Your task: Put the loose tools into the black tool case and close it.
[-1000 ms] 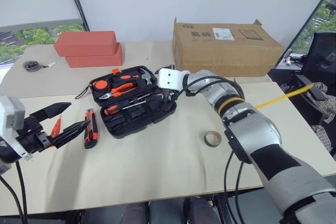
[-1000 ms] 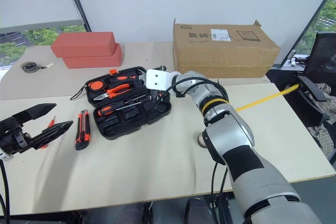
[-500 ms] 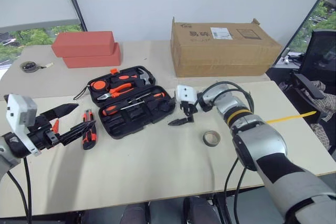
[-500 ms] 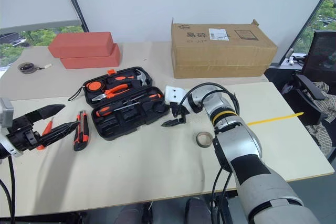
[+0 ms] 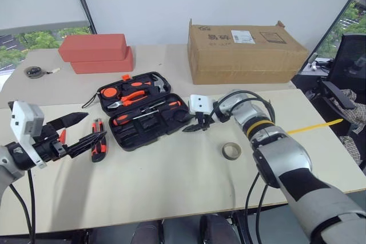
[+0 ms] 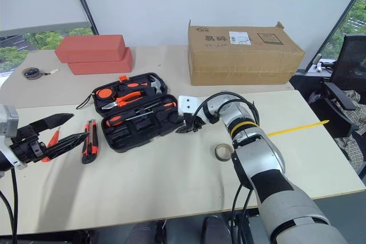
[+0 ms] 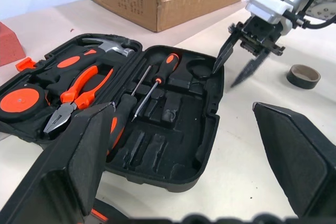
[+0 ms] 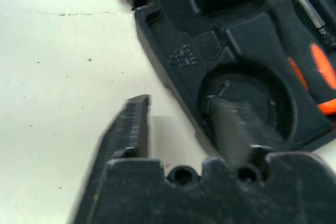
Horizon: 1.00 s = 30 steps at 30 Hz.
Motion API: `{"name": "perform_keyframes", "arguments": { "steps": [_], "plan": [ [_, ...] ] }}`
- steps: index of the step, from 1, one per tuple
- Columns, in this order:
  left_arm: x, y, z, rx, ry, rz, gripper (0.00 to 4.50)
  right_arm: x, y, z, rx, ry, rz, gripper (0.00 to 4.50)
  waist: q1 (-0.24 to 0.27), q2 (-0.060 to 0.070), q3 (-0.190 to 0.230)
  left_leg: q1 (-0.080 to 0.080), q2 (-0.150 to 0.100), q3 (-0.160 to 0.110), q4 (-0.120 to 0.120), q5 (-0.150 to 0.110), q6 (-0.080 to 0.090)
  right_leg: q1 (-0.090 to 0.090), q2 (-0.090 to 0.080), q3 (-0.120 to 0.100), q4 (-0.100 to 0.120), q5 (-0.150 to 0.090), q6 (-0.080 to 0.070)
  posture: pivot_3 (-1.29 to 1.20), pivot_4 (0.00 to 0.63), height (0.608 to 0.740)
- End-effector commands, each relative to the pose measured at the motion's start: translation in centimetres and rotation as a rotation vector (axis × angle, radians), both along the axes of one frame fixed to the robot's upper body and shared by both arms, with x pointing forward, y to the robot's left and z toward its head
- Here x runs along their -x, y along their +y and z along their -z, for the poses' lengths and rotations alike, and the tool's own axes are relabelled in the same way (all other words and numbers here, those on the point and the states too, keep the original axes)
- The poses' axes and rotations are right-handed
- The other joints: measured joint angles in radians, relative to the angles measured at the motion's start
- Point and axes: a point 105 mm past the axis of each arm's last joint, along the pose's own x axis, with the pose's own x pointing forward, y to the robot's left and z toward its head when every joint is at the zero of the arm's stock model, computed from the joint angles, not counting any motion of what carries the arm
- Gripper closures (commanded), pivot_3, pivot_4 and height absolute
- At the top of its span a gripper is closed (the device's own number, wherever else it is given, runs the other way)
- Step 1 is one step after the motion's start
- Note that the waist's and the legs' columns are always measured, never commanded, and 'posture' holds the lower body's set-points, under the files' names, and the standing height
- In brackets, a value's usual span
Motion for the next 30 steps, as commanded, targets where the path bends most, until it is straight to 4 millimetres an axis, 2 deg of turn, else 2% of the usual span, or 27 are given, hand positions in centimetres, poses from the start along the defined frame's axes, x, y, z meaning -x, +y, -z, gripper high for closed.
{"name": "perform_keyframes", "arguments": {
  "steps": [1, 4, 9, 14, 19, 22, 26, 28, 29, 30],
  "plan": [
    [0.0, -0.5, -0.7, -0.018, -0.035, 0.030, 0.00, 0.3, -1.6, 1.2, 0.020, 0.049, 0.033, 4.12, 0.002, 0.000, 0.000, 0.000, 0.000, 0.000, 0.000, 0.000, 0.000, 0.000, 0.000, 0.000, 0.000, 0.000, 0.000, 0.00, 0.150, 0.713],
    [-0.1, -0.9, -0.4, -0.018, -0.019, 0.051, 0.00, 0.9, -2.7, 1.5, 0.023, 0.037, 0.027, 4.46, 0.017, -0.001, -0.001, 0.001, 0.000, 0.000, 0.000, 0.000, 0.000, 0.002, 0.000, -0.001, 0.000, 0.000, 0.000, 0.00, 0.150, 0.713],
    [-0.4, -1.3, -0.2, -0.021, -0.003, 0.090, 0.00, 3.8, -3.8, 1.8, -0.013, 0.058, 0.064, 4.46, 0.055, -0.002, -0.002, 0.002, -0.001, -0.001, 0.000, -0.004, -0.004, 0.001, -0.002, -0.001, -0.002, -0.001, 0.000, 0.00, 0.150, 0.713],
    [-0.7, -1.5, 0.0, -0.029, 0.010, 0.114, 0.00, 7.5, -3.9, 1.1, -0.062, 0.052, 0.107, 4.46, 0.060, -0.003, -0.002, 0.002, -0.002, -0.001, 0.000, -0.008, -0.003, 0.002, -0.003, 0.000, -0.002, -0.003, 0.001, 0.00, 0.150, 0.713],
    [-1.2, -1.5, -0.1, -0.033, 0.011, 0.135, 0.00, 9.8, -4.3, 0.1, -0.066, 0.064, 0.100, 4.46, 0.057, -0.003, -0.002, 0.002, -0.002, 0.000, 0.000, -0.007, 0.001, 0.002, -0.003, 0.000, -0.002, -0.009, 0.006, 0.00, 0.150, 0.713],
    [-1.5, -1.5, -0.2, -0.036, 0.009, 0.142, 0.00, 10.2, -4.4, -0.5, -0.086, 0.080, 0.105, 4.46, 0.054, -0.004, -0.002, 0.002, -0.001, -0.001, 0.000, -0.007, 0.002, 0.001, -0.002, 0.000, -0.001, -0.011, 0.005, 0.00, 0.150, 0.713],
    [-1.6, -1.5, -0.3, -0.039, 0.007, 0.150, 0.00, 9.2, -5.8, -0.8, -0.054, 0.043, 0.139, 4.46, 0.053, -0.004, -0.002, 0.002, -0.001, -0.001, 0.000, -0.007, 0.002, 0.001, -0.001, 0.000, -0.002, -0.011, 0.005, 0.00, 0.150, 0.713],
    [-1.6, -1.4, -0.3, -0.043, 0.007, 0.150, 0.00, 8.7, -5.8, -2.0, -0.099, 0.036, 0.156, 3.72, 0.054, -0.004, -0.001, 0.002, -0.001, -0.001, 0.000, -0.007, 0.002, 0.001, -0.001, 0.000, -0.002, -0.011, 0.004, 0.00, 0.150, 0.713],
    [-1.6, -1.4, -0.3, -0.046, 0.007, 0.150, 0.00, 8.4, -5.7, -2.9, -0.132, 0.037, 0.158, 3.53, 0.053, -0.005, -0.001, 0.002, -0.001, -0.001, 0.000, -0.007, 0.002, 0.001, -0.001, 0.000, -0.002, -0.011, 0.004, 0.00, 0.150, 0.713],
    [-1.6, -1.4, -0.3, -0.048, 0.007, 0.150, 0.00, 8.2, -5.5, -3.6, -0.166, 0.040, 0.155, 3.53, 0.051, -0.004, 0.000, 0.002, -0.001, -0.001, 0.000, -0.007, 0.002, 0.001, -0.001, 0.001, -0.002, -0.011, 0.004, 0.00, 0.150, 0.713]
  ]
}}
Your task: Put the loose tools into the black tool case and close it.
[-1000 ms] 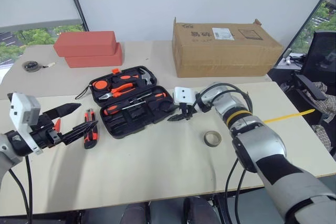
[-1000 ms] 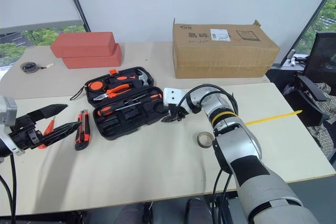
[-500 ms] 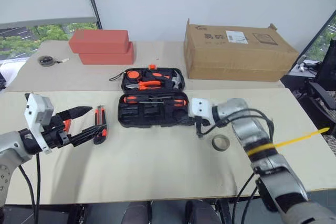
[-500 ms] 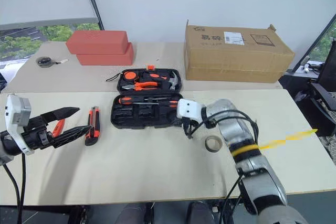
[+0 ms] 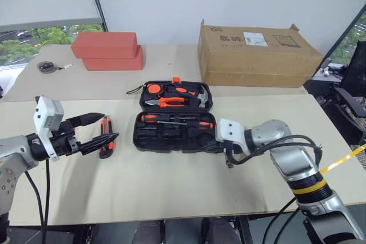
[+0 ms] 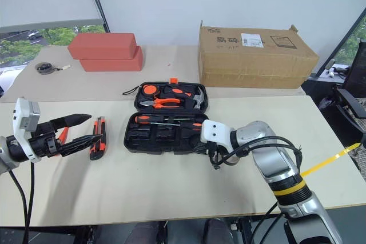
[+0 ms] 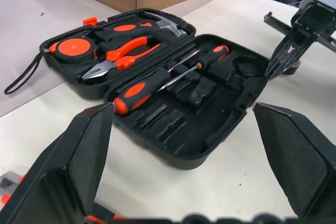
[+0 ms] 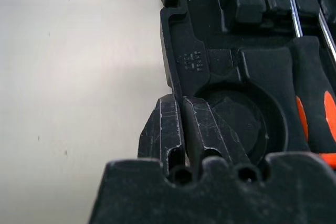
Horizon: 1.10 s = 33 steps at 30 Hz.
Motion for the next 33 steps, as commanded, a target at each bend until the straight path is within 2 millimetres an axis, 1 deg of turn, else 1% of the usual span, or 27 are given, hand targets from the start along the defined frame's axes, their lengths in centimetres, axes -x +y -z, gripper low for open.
{"name": "perform_keyframes", "arguments": {
  "steps": [1, 3, 5, 6, 7, 8, 9, 11, 15, 19, 21, 23, 26, 27, 29, 31, 32, 33],
  "plan": [
    [0.1, -0.1, -1.1, -0.033, -0.055, 0.019, 0.00, -1.5, 0.3, -4.8, -0.161, -0.065, 0.032, 3.53, -0.002, 0.000, 0.001, 0.000, 0.000, 0.000, 0.000, 0.000, 0.000, -0.001, 0.000, 0.001, 0.000, 0.001, -0.001, 0.00, 0.150, 0.713],
    [0.1, -0.1, -1.1, -0.034, -0.059, 0.019, 0.00, -2.5, 1.0, -6.3, -0.270, -0.048, 0.044, 3.53, -0.009, 0.000, 0.001, 0.001, 0.001, 0.000, 0.000, 0.000, 0.000, -0.001, 0.000, 0.001, 0.001, 0.001, -0.001, 0.00, 0.150, 0.713],
    [0.0, -0.1, -1.2, -0.035, -0.063, 0.019, 0.00, -3.2, 1.4, -6.9, -0.340, -0.023, 0.057, 3.53, -0.013, 0.000, 0.001, 0.001, 0.002, 0.000, 0.000, 0.001, 0.000, -0.001, 0.001, 0.001, 0.001, 0.001, -0.001, 0.00, 0.150, 0.713],
    [0.0, -0.1, -1.2, -0.035, -0.064, 0.019, 0.00, -3.4, 1.4, -7.0, -0.358, -0.012, 0.065, 4.07, -0.014, 0.000, 0.001, 0.001, 0.002, 0.000, 0.000, 0.001, 0.000, 0.000, 0.002, 0.001, 0.001, 0.001, -0.001, 0.00, 0.150, 0.713],
    [0.0, -0.1, -1.2, -0.036, -0.065, 0.020, 0.00, -4.0, 1.6, -6.9, -0.374, -0.015, 0.080, 4.32, -0.015, 0.000, 0.001, 0.001, 0.002, 0.000, 0.000, 0.001, 0.000, 0.000, 0.002, 0.000, 0.001, 0.001, -0.002, 0.00, 0.150, 0.713],
    [0.0, -0.1, -1.2, -0.036, -0.067, 0.021, 0.00, -4.8, 1.8, -6.6, -0.385, -0.024, 0.100, 4.47, -0.014, 0.000, 0.001, 0.001, 0.002, 0.001, 0.000, 0.001, 0.000, 0.000, 0.002, 0.000, 0.001, 0.003, -0.005, 0.00, 0.150, 0.713],
    [0.0, -0.1, -1.3, -0.037, -0.069, 0.021, 0.00, -5.2, 2.0, -6.5, -0.390, -0.033, 0.112, 4.47, -0.014, 0.000, 0.001, 0.001, 0.002, 0.001, 0.000, 0.000, 0.000, 0.000, 0.002, 0.000, 0.001, 0.005, -0.007, 0.00, 0.150, 0.713],
    [-0.1, -0.1, -1.3, -0.038, -0.070, 0.022, 0.00, -6.2, 2.7, -5.5, -0.383, -0.062, 0.126, 4.47, -0.014, 0.000, 0.001, 0.000, 0.001, 0.003, 0.000, 0.000, 0.000, -0.001, 0.002, 0.001, 0.001, 0.005, -0.007, 0.00, 0.150, 0.713],
    [-0.1, -0.3, -1.3, -0.041, -0.074, 0.028, 0.00, -7.8, 4.6, -3.9, -0.427, -0.078, 0.167, 4.47, -0.024, 0.000, 0.001, 0.000, 0.001, 0.004, 0.000, 0.000, 0.000, -0.001, 0.002, 0.001, 0.001, 0.005, -0.007, 0.00, 0.150, 0.713],
    [0.0, -0.3, -1.3, -0.042, -0.076, 0.027, 0.00, -7.8, 6.0, -1.3, -0.372, -0.040, 0.151, 4.47, -0.028, 0.000, 0.001, 0.000, 0.002, 0.004, 0.000, 0.001, 0.000, 0.000, 0.003, 0.001, 0.002, 0.005, -0.007, 0.00, 0.150, 0.713],
    [0.1, -0.2, -1.2, -0.044, -0.077, 0.024, 0.00, -8.2, 5.8, 1.0, -0.255, -0.032, 0.191, 4.47, -0.028, 0.000, 0.001, 0.000, 0.002, 0.004, 0.000, 0.001, 0.000, 0.000, 0.003, 0.001, 0.002, 0.005, -0.007, 0.00, 0.150, 0.713],
    [0.1, -0.2, -1.2, -0.044, -0.079, 0.017, 0.00, -7.6, 5.5, 3.1, -0.136, -0.022, 0.163, 4.47, -0.030, 0.000, 0.001, 0.001, 0.002, 0.004, 0.000, 0.001, 0.000, 0.000, 0.002, 0.002, 0.002, 0.005, -0.007, 0.00, 0.150, 0.713],
    [0.3, 0.0, -0.9, -0.046, -0.075, 0.003, 0.00, -7.0, 5.8, 3.9, -0.092, -0.011, 0.143, 4.47, -0.030, -0.001, 0.000, 0.005, 0.003, 0.004, 0.000, 0.001, -0.001, 0.002, 0.003, 0.002, 0.003, 0.003, -0.005, 0.00, 0.150, 0.713],
    [0.4, 0.1, -0.8, -0.049, -0.072, -0.004, 0.00, -6.9, 5.9, 4.0, -0.081, -0.016, 0.133, 4.47, -0.030, -0.001, 0.000, 0.006, 0.003, 0.003, 0.000, 0.001, -0.002, 0.002, 0.003, 0.002, 0.003, 0.001, -0.002, 0.00, 0.150, 0.713],
    [0.5, 0.3, -0.5, -0.050, -0.066, -0.023, 0.00, -7.2, 6.6, 2.9, -0.144, -0.050, 0.140, 4.47, -0.030, -0.001, 0.000, 0.010, 0.003, 0.002, 0.000, -0.003, -0.008, 0.002, 0.002, 0.002, 0.003, 0.001, -0.001, 0.00, 0.150, 0.713],
    [0.4, 1.1, 0.0, -0.048, -0.055, -0.076, 0.00, -7.8, 7.2, 0.6, -0.259, -0.072, 0.155, 4.47, -0.030, -0.001, 0.000, 0.011, 0.004, 0.001, 0.000, -0.003, -0.009, 0.001, 0.002, 0.003, 0.003, 0.000, -0.003, 0.00, 0.150, 0.713],
    [0.3, 1.4, 0.2, -0.049, -0.051, -0.095, 0.00, -7.9, 7.3, -0.2, -0.290, -0.080, 0.150, 4.47, -0.030, -0.001, 0.000, 0.011, 0.004, 0.001, 0.000, -0.003, -0.009, 0.001, 0.002, 0.003, 0.003, 0.001, -0.004, 0.00, 0.150, 0.713],
    [0.3, 2.1, 0.7, -0.042, -0.051, -0.149, 0.00, -7.7, 7.6, -2.0, -0.364, -0.085, 0.115, 4.47, -0.030, -0.001, 0.000, 0.010, 0.004, 0.001, 0.000, -0.003, -0.010, 0.001, 0.002, 0.003, 0.004, 0.001, -0.004, 0.00, 0.150, 0.713]
  ]
}}
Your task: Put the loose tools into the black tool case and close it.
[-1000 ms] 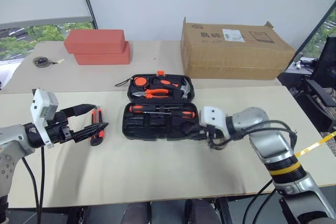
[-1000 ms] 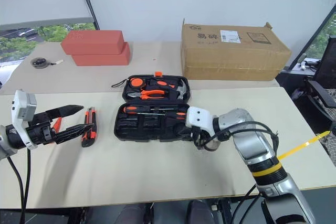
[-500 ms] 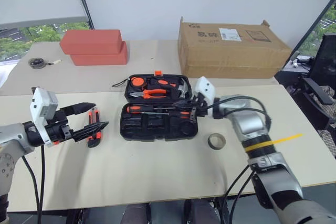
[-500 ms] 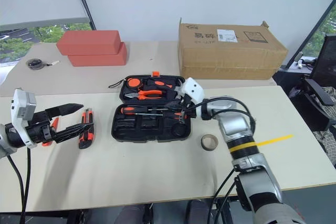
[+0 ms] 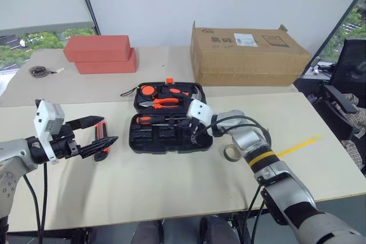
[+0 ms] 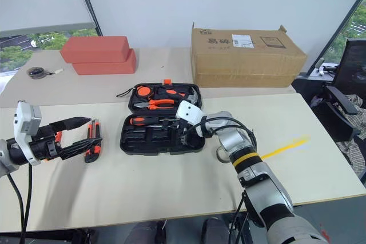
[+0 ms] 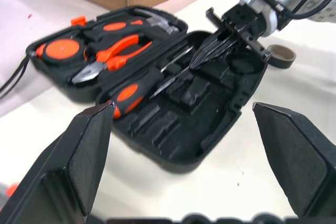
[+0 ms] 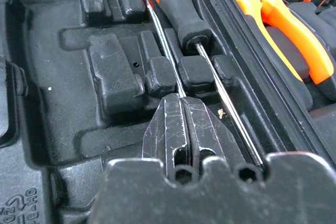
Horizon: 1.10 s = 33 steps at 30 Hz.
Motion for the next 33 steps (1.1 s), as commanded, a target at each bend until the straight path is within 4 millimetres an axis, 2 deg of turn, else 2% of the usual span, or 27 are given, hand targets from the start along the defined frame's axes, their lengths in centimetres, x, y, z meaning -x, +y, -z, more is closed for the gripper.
{"name": "perform_keyframes", "arguments": {
  "steps": [1, 2, 3, 4, 8, 10, 12, 15, 23, 27, 30, 32, 33],
  "plan": [
    [-0.1, 2.0, -0.1, -0.013, -0.070, -0.150, 0.00, 0.3, 0.6, -4.2, -0.191, -0.025, -0.066, 4.47, -0.001, 0.001, 0.000, -0.001, 0.000, 0.000, 0.000, 0.000, 0.000, 0.000, 0.000, 0.001, 0.000, 0.001, 0.000, 0.00, 0.150, 0.713],
    [-0.3, 2.8, 0.2, -0.005, -0.077, -0.213, 0.00, 0.6, 0.6, -5.3, -0.235, -0.019, -0.096, 4.47, -0.002, 0.001, 0.001, -0.002, 0.000, 0.001, 0.000, 0.000, 0.000, 0.000, 0.000, 0.002, 0.000, 0.002, 0.000, 0.00, 0.150, 0.713],
    [-0.6, 4.1, 0.6, 0.000, -0.082, -0.303, 0.00, 1.1, 0.6, -6.4, -0.274, -0.019, -0.129, 3.91, -0.002, 0.001, 0.001, -0.003, 0.000, 0.001, 0.000, 0.001, 0.002, -0.001, 0.000, 0.002, 0.001, 0.002, 0.000, 0.00, 0.150, 0.713],
    [-0.8, 5.1, 0.9, -0.001, -0.089, -0.375, 0.00, 1.6, 0.5, -7.1, -0.301, -0.018, -0.165, 3.79, -0.001, 0.001, 0.001, -0.004, 0.000, 0.001, 0.000, 0.004, 0.006, -0.001, 0.000, 0.002, 0.001, 0.005, -0.005, 0.00, 0.150, 0.713],
    [-1.0, 9.6, 2.4, -0.042, -0.095, -0.642, 0.00, 3.8, 0.1, -9.1, -0.362, -0.031, -0.280, 2.37, 0.001, 0.001, 0.001, -0.005, 0.001, 0.000, -0.002, 0.004, 0.007, -0.001, 0.002, 0.001, 0.000, 0.005, -0.006, 0.00, 0.150, 0.713],
    [-0.8, 11.3, 3.2, -0.050, -0.087, -0.741, 0.00, 4.7, 0.0, -9.7, -0.378, -0.040, -0.318, 1.70, 0.002, 0.001, 0.001, -0.005, 0.002, 0.000, -0.002, 0.002, 0.007, -0.002, 0.002, 0.000, 0.000, 0.005, -0.006, 0.00, 0.150, 0.713],
    [-0.6, 12.3, 3.8, -0.040, -0.073, -0.810, 0.00, 5.3, 0.0, -10.6, -0.412, -0.051, -0.350, 1.00, 0.002, 0.001, 0.001, -0.005, 0.001, 0.001, -0.002, 0.001, 0.008, -0.001, 0.002, 0.000, -0.001, 0.005, -0.005, 0.00, 0.150, 0.713],
    [-0.4, 12.7, 5.6, -0.064, -0.003, -0.841, 0.00, 5.6, 0.1, -11.2, -0.444, -0.058, -0.358, 0.07, 0.003, 0.000, 0.001, -0.006, 0.001, 0.001, -0.001, 0.000, 0.008, -0.002, 0.000, 0.000, -0.002, 0.005, -0.005, 0.00, 0.150, 0.713],
    [-0.8, 14.0, 8.5, -0.100, 0.123, -0.958, 0.00, 6.6, -0.1, -10.9, -0.429, -0.035, -0.402, 0.07, 0.006, 0.000, 0.001, -0.006, 0.001, 0.001, -0.001, -0.002, 0.004, -0.003, 0.000, -0.001, -0.001, 0.005, -0.006, 0.00, 0.150, 0.713],
    [-0.7, 13.3, 10.0, -0.061, 0.233, -0.932, 0.00, 6.5, -0.2, -10.6, -0.407, -0.042, -0.398, 0.07, 0.005, -0.001, 0.000, -0.006, 0.001, 0.001, -0.001, -0.001, 0.005, -0.003, 0.000, -0.001, -0.001, 0.005, -0.005, 0.00, 0.150, 0.713],
    [-0.4, 13.3, 10.4, -0.045, 0.273, -0.941, 0.71, 6.5, -0.4, -10.7, -0.405, -0.047, -0.393, 0.00, 0.005, -0.001, 0.000, -0.006, 0.000, 0.001, -0.001, -0.002, 0.005, -0.003, -0.001, -0.001, -0.001, 0.005, -0.005, 0.00, 0.150, 0.713],
    [-0.2, 13.6, 10.4, -0.052, 0.281, -0.956, 1.51, 6.5, -0.4, -10.7, -0.404, -0.048, -0.391, 0.00, 0.005, -0.001, 0.000, -0.005, 0.000, 0.001, -0.001, -0.002, 0.005, -0.003, -0.001, -0.001, -0.001, 0.005, -0.005, 0.00, 0.150, 0.713],
    [-0.2, 13.8, 10.5, -0.059, 0.282, -0.961, 1.77, 6.5, -0.4, -10.6, -0.404, -0.048, -0.391, 0.00, 0.004, -0.001, 0.000, -0.005, 0.000, 0.001, -0.001, -0.002, 0.004, -0.003, -0.001, -0.001, -0.001, 0.005, -0.005, 0.00, 0.150, 0.713]
  ]
}}
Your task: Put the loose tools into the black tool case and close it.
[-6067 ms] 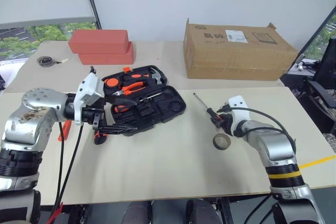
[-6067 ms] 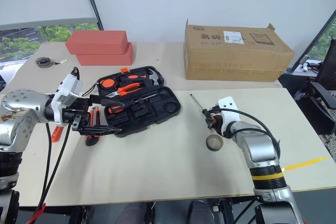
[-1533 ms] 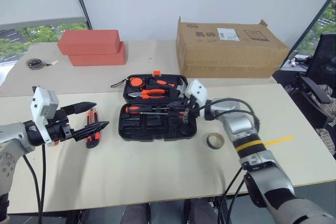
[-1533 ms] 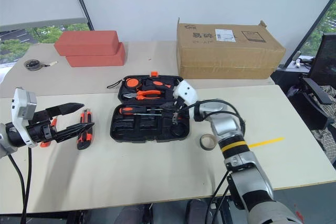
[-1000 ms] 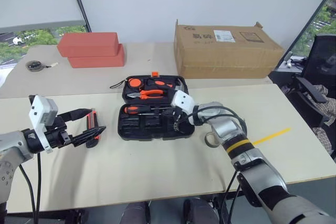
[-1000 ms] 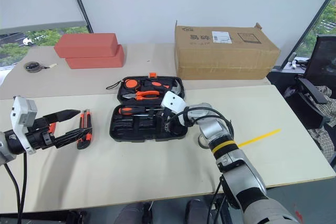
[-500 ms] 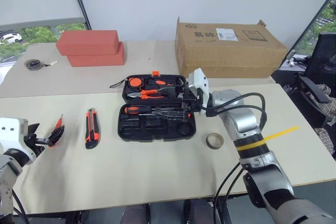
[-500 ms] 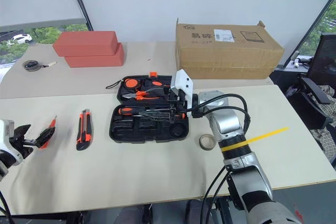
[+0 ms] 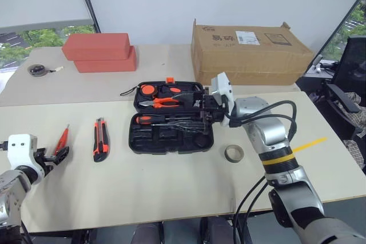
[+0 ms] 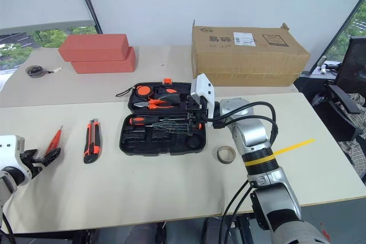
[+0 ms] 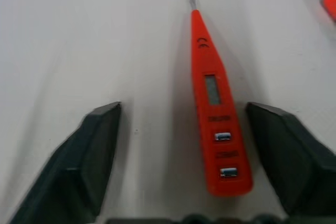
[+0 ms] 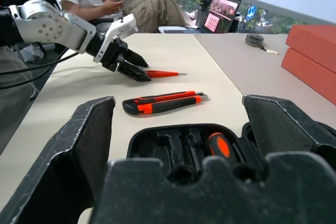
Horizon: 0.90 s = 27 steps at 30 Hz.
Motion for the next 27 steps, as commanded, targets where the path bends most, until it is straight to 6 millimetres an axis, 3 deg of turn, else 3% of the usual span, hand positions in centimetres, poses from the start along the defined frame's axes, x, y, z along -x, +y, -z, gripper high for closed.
{"name": "perform_keyframes", "arguments": {
  "steps": [1, 6, 10, 14, 16, 20, 22, 27],
  "plan": [
    [0.7, 0.4, 1.0, 0.011, 0.056, -0.024, 2.23, 0.6, -0.1, -0.9, -0.009, -0.052, -0.011, 0.00, 0.000, 0.000, 0.000, 0.000, 0.000, 0.000, 0.000, 0.000, 0.000, 0.000, 0.000, 0.000, 0.000, 0.000, 0.000, 0.00, 0.150, 0.713],
    [0.8, 0.8, 0.9, -0.010, 0.047, -0.040, 3.97, 0.5, -0.2, -0.9, -0.017, -0.044, -0.013, 0.00, 0.000, 0.000, 0.000, 0.001, 0.000, 0.000, 0.000, -0.001, -0.001, 0.000, -0.001, 0.000, 0.000, 0.000, 0.000, 0.00, 0.150, 0.713],
    [0.2, 1.1, -0.5, -0.035, -0.016, -0.035, 4.00, 0.3, -0.3, -0.9, -0.017, -0.047, -0.002, 0.00, 0.000, 0.000, 0.000, 0.001, 0.000, 0.000, 0.000, -0.002, -0.004, 0.000, -0.001, 0.000, 0.000, 0.000, 0.000, 0.00, 0.150, 0.713],
    [-1.6, 0.1, -3.6, -0.098, -0.161, 0.072, 4.00, 0.1, -0.9, -1.4, -0.037, -0.046, 0.021, 0.00, 0.001, -0.001, 0.000, 0.000, 0.000, 0.000, 0.000, -0.002, -0.004, 0.000, -0.001, -0.001, 0.000, 0.000, 0.000, 0.00, 0.150, 0.713],
    [-2.9, -1.7, -6.0, -0.128, -0.255, 0.196, 4.00, 0.0, -1.2, -1.4, -0.052, -0.038, 0.037, 0.00, 0.005, -0.001, 0.000, -0.001, 0.000, 0.000, 0.000, -0.002, -0.004, 0.000, -0.001, -0.002, 0.000, 0.000, 0.000, 0.00, 0.150, 0.713],
    [-5.4, -7.3, -9.9, -0.154, -0.390, 0.523, 4.00, -0.3, -1.8, -1.3, -0.069, -0.031, 0.066, 0.00, 0.018, -0.003, 0.000, -0.004, -0.001, 0.000, 0.000, -0.002, -0.004, -0.001, -0.001, -0.003, -0.001, 0.000, 0.000, 0.00, 0.150, 0.713],
    [-6.1, -8.9, -10.4, -0.173, -0.399, 0.625, 4.00, -0.3, -2.0, -1.4, -0.082, -0.022, 0.073, 0.00, 0.020, -0.003, 0.000, -0.004, -0.002, 0.002, 0.000, -0.002, -0.004, -0.001, -0.001, -0.003, -0.001, 0.000, 0.000, 0.00, 0.150, 0.713],
    [-8.9, -15.6, -11.6, -0.187, -0.448, 0.961, 4.00, -0.7, -4.8, -1.1, -0.085, -0.017, 0.158, 0.00, 0.025, -0.004, 0.000, -0.004, -0.002, 0.005, 0.000, 0.002, 0.004, 0.000, -0.001, -0.004, -0.001, 0.000, 0.001, 0.00, 0.150, 0.713]
  ]
}}
